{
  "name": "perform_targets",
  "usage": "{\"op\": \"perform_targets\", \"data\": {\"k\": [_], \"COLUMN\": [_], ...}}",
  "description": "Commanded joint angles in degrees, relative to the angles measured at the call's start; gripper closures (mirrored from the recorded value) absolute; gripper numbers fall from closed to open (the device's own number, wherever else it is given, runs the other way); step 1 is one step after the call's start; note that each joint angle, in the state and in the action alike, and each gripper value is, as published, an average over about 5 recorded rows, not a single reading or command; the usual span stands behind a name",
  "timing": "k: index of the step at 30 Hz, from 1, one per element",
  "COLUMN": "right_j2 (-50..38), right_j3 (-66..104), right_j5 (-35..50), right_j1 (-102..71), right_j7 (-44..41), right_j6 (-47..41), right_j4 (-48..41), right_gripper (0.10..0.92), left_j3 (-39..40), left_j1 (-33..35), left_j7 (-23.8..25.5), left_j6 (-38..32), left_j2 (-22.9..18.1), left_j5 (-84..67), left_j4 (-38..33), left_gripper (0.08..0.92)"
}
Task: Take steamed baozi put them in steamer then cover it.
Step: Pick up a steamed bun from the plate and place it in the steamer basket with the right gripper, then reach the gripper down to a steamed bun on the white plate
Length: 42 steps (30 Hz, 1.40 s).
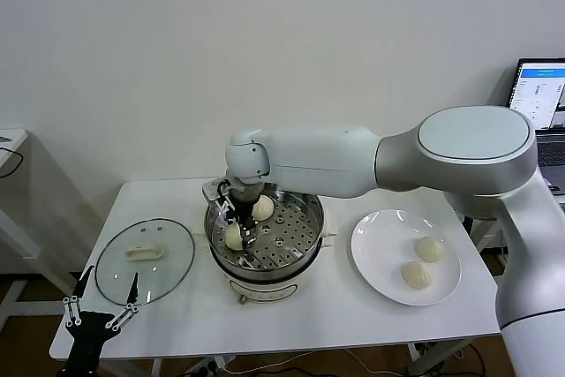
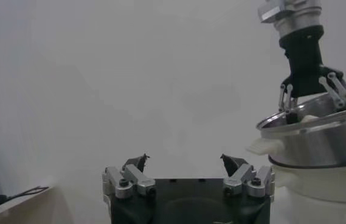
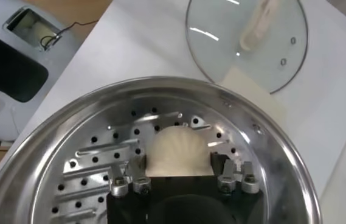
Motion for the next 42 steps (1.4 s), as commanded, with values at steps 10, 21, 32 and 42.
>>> {"op": "perform_targets", "data": {"k": [10,21,32,42], "right_j2": [-9.1,-39.1,-56.2,-55.4], "right_j3": [4.7,12.6,10.6,13.1], "right_j5": [-1.0,-14.0,-24.1,-29.8], "right_j1": [5.2,9.7,-5.2,-16.7], "right_j7": [-0.1,-17.8,-16.4,-13.6], "right_j6": [-0.8,12.8,19.6,21.6], "right_j4": [10.0,13.6,10.2,7.3], "right_gripper": [0.206,0.203,0.203,0.203], "left_j3": [-0.2,0.1,0.4,0.1], "left_j1": [-0.3,-0.1,0.8,1.3], "left_j7": [-0.1,0.0,0.1,0.1], "left_j6": [-0.1,0.1,0.0,-0.2], "left_j2": [-0.1,-0.1,-0.4,-0.6], "left_j5": [-0.2,0.0,0.4,0.7], "left_j4": [0.1,-0.7,-1.5,-1.3], "left_gripper": [0.177,0.177,0.177,0.177]}}
